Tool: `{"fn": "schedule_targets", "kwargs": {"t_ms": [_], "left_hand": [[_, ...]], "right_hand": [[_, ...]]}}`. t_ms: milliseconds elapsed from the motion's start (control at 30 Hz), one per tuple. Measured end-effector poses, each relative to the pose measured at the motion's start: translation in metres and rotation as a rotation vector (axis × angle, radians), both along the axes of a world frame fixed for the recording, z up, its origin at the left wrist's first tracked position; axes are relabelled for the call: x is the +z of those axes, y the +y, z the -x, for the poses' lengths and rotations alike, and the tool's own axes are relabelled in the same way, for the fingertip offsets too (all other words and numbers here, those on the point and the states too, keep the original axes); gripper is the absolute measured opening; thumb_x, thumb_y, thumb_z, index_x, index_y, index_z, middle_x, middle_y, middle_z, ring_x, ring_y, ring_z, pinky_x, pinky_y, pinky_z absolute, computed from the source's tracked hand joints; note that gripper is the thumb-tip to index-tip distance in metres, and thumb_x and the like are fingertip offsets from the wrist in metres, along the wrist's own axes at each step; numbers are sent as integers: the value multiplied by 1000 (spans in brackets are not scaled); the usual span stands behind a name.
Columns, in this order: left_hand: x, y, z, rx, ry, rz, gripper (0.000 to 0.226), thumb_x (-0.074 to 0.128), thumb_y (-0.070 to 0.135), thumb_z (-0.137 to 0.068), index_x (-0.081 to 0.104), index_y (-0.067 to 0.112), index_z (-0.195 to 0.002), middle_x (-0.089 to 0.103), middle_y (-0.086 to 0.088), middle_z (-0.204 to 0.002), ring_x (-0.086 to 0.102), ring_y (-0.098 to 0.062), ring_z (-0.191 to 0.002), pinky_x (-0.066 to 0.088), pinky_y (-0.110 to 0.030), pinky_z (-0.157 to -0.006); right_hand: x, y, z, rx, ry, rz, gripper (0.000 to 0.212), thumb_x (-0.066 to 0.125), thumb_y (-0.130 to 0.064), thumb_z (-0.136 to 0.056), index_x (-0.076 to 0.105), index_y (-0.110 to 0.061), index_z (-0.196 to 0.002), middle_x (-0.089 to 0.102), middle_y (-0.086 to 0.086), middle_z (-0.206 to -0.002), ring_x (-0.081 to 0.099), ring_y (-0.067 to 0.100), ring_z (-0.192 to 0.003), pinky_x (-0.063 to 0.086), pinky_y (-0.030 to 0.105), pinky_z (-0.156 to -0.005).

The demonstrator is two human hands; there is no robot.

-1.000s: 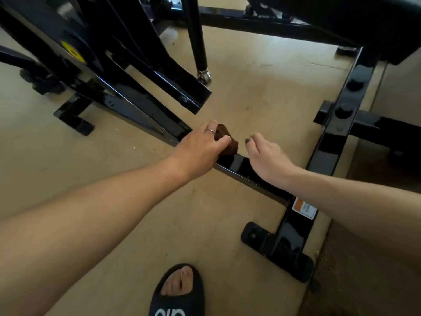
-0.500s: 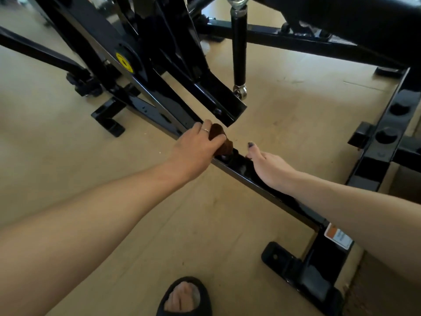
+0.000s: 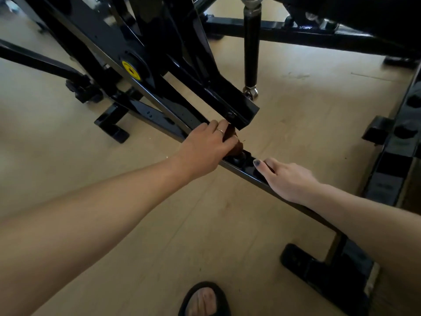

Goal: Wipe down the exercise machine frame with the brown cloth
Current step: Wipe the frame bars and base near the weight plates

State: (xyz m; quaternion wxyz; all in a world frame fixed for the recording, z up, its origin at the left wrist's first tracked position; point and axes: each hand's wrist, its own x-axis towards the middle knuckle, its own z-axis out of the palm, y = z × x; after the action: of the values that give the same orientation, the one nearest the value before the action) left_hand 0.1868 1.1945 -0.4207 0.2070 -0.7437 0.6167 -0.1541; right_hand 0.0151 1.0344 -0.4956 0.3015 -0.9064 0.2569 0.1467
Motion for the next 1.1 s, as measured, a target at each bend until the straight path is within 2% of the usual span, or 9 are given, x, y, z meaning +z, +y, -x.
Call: {"fn": "schedule_targets", "kwargs": {"t_ms": [200,400,567,700,833,900,967,1033,1100], "left_hand": [[67,23,-42,244,-154,162,41,69,22,-92,56,13,-130,55,-28,-122,61,-40,-94,55,-48,-76],[73,20,-41,385,-276,128,51,69,20,-90,50,14,-137,44,-32,-141,57,-42,-108,53,-48,-83],[31,9,2,301,-73,123,59,76,18,-86,49,17,-139,48,-21,-134,57,-33,-107,54,-42,-83],[-15,-1,39,221,83,14,63,78,19,-86,48,14,-141,45,-25,-142,58,-34,-113,54,-44,-89],[8,14,15,112,-39,7,66,80,21,-83,50,14,-141,54,-25,-133,63,-33,-104,57,-42,-80],[34,26,-13,181,-141,102,64,82,18,-79,54,13,-136,56,-25,-124,64,-34,-95,58,-42,-70],[60,39,-42,314,-193,241,65,84,16,-77,53,14,-134,54,-26,-120,63,-38,-91,57,-43,-63],[70,47,-55,402,-247,268,71,82,11,-78,47,16,-139,50,-27,-124,60,-39,-93,55,-44,-67],[63,44,-50,454,-248,284,71,79,5,-79,44,13,-140,48,-29,-127,57,-40,-96,55,-47,-72]], "right_hand": [[8,4,2,-34,32,-4,66,10,-81,-94,47,-29,-109,66,2,-82,63,19,-73,45,33,-61],[10,0,0,-8,45,-32,64,14,-80,-96,45,-27,-114,63,4,-86,62,20,-76,44,34,-61],[16,1,1,23,52,-29,59,17,-75,-99,43,-24,-112,65,7,-85,64,22,-74,47,35,-62],[13,1,4,57,28,-9,59,18,-72,-99,44,-22,-117,65,7,-82,65,21,-70,51,34,-60],[13,-2,6,84,19,-16,55,20,-69,-101,43,-21,-117,64,7,-82,63,21,-68,46,32,-56],[12,-2,6,83,13,-10,53,21,-68,-102,43,-21,-115,63,6,-81,63,20,-68,48,33,-56],[12,-2,7,75,13,10,56,21,-68,-103,44,-18,-115,64,8,-84,64,24,-73,55,38,-68],[12,-1,6,79,15,17,56,19,-68,-102,44,-18,-112,64,8,-85,65,26,-76,57,43,-77],[13,0,5,74,13,7,55,18,-69,-102,44,-20,-109,64,7,-84,65,25,-76,56,42,-75]]}}
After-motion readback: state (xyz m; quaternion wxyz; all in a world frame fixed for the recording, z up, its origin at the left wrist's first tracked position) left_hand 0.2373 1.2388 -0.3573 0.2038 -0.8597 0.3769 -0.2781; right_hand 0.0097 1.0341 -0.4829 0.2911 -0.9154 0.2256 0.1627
